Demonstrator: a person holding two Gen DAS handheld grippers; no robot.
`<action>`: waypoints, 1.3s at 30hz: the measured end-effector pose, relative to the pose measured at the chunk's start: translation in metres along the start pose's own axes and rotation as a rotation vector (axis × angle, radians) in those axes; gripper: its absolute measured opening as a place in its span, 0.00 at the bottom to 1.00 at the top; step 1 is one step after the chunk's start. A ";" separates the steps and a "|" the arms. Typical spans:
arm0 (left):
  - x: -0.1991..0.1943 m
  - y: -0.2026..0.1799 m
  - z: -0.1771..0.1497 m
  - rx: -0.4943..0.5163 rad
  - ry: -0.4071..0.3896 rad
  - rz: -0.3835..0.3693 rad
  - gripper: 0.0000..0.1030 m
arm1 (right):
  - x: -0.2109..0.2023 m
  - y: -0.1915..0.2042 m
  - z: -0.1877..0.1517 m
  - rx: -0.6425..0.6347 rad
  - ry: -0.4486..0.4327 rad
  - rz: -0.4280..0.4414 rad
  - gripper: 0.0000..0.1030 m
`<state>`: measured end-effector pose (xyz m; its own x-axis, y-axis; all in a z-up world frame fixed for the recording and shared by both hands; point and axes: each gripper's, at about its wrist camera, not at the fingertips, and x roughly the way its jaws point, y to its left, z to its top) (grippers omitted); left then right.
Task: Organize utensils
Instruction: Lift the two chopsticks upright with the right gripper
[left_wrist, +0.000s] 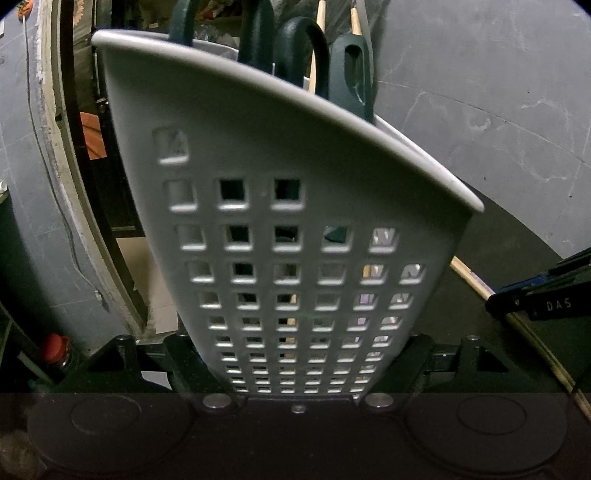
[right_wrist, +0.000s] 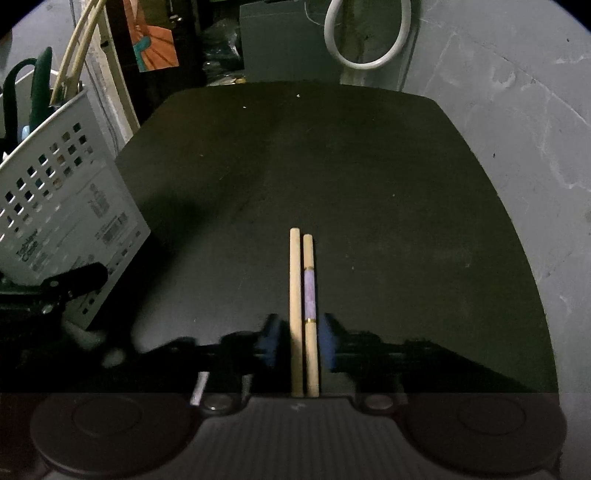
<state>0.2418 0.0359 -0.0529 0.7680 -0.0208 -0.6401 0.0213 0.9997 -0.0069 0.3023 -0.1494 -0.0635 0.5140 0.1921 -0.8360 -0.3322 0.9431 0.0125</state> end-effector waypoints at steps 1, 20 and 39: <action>0.000 -0.001 0.000 0.000 0.000 0.000 0.75 | 0.000 0.001 0.000 -0.005 -0.002 -0.003 0.14; -0.003 -0.001 -0.004 -0.001 -0.004 0.003 0.74 | 0.001 0.001 0.004 -0.003 0.015 0.002 0.15; -0.005 0.002 -0.007 -0.001 -0.007 0.001 0.74 | -0.046 -0.042 0.003 0.153 -0.324 0.229 0.13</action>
<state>0.2337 0.0378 -0.0551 0.7725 -0.0200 -0.6347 0.0200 0.9998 -0.0073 0.2955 -0.1970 -0.0239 0.6707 0.4540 -0.5866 -0.3585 0.8907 0.2795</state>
